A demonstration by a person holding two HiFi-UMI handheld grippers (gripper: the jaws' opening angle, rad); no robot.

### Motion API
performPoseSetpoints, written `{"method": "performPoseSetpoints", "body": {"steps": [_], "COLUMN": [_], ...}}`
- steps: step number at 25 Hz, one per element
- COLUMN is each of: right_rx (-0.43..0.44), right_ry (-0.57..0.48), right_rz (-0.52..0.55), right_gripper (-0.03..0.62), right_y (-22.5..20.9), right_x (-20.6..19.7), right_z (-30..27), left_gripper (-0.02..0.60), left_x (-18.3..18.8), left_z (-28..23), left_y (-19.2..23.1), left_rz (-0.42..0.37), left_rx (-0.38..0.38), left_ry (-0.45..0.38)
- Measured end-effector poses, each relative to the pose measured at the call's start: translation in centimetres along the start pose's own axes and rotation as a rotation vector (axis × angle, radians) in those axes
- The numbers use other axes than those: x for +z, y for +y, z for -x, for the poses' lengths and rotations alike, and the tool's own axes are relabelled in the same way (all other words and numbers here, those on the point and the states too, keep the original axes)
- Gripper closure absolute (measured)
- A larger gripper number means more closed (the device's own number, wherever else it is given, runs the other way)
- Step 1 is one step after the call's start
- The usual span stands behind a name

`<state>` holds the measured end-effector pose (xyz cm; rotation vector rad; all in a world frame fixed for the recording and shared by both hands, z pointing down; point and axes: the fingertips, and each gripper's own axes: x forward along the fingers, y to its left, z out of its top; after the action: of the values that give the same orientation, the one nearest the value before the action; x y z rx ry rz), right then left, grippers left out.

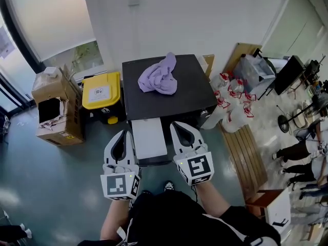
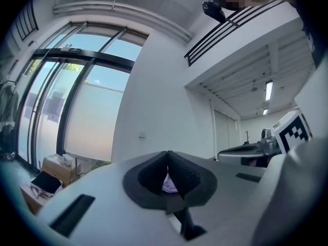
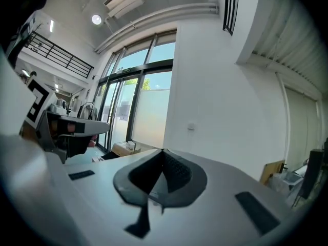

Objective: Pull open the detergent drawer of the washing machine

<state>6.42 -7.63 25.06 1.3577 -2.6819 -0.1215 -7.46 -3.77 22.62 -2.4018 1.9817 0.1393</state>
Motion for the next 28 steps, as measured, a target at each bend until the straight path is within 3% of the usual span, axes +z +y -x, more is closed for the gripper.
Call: {"method": "performPoseSetpoints", "body": {"steps": [5, 28], "right_rx": [-0.001, -0.002], "right_ry": [-0.016, -0.021], "right_rz": [-0.011, 0.000], "right_gripper": [0.586, 0.586], "right_y": [0.2, 0.9], "right_x": [0.2, 0.7], "right_z": [0.3, 1.7], "left_gripper": [0.560, 0.560], "left_x": [0.4, 0.4], "left_z": [0.4, 1.5], "left_y": [-0.5, -1.5], "left_rz": [-0.031, -0.025], "left_rx": [-0.006, -0.013], "left_ry": [-0.005, 0.000]}}
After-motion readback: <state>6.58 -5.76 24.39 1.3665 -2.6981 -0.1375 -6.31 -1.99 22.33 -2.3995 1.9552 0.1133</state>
